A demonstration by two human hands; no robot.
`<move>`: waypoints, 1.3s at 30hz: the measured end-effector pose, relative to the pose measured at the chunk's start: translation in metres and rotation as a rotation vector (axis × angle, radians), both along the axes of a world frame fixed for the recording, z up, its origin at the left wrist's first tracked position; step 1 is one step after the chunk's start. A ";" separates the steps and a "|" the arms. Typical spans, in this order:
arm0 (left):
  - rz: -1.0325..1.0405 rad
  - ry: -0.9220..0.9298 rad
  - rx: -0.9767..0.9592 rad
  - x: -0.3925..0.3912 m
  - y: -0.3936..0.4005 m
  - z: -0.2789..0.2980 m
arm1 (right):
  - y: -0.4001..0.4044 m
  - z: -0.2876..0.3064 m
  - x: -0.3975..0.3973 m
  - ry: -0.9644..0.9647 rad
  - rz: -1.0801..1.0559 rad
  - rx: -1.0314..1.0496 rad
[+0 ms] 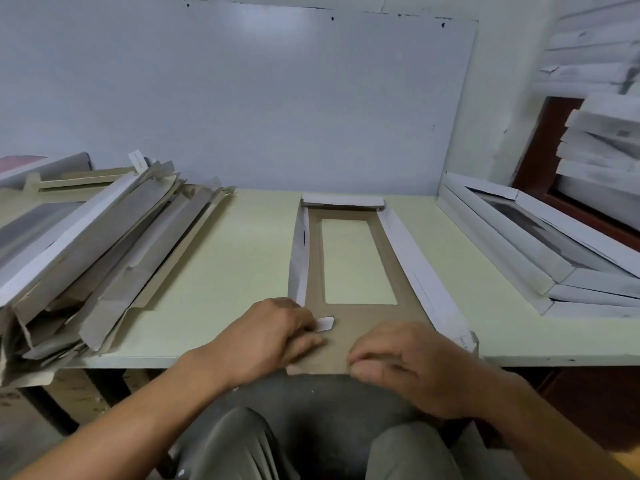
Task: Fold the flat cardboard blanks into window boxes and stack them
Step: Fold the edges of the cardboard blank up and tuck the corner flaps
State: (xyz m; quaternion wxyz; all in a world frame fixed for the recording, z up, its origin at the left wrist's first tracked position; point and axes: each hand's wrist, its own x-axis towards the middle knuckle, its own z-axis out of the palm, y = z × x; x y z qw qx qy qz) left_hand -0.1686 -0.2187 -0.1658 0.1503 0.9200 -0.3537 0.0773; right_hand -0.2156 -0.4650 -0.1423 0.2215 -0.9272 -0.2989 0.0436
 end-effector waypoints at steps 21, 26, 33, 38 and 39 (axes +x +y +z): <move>-0.224 0.082 0.143 -0.014 0.010 0.010 | -0.151 -0.021 0.042 0.232 -0.122 0.117; -0.250 0.132 0.090 -0.013 0.011 0.008 | -0.152 -0.012 0.043 0.342 -0.123 0.205; -0.241 0.106 0.105 -0.019 0.005 0.014 | -0.141 -0.015 0.051 0.266 -0.216 0.196; -0.077 0.072 -0.007 -0.019 0.002 0.007 | -0.123 -0.028 0.051 -0.033 -0.182 -0.009; -0.045 0.053 -0.034 -0.019 0.001 0.005 | -0.121 -0.028 0.050 -0.081 -0.183 -0.082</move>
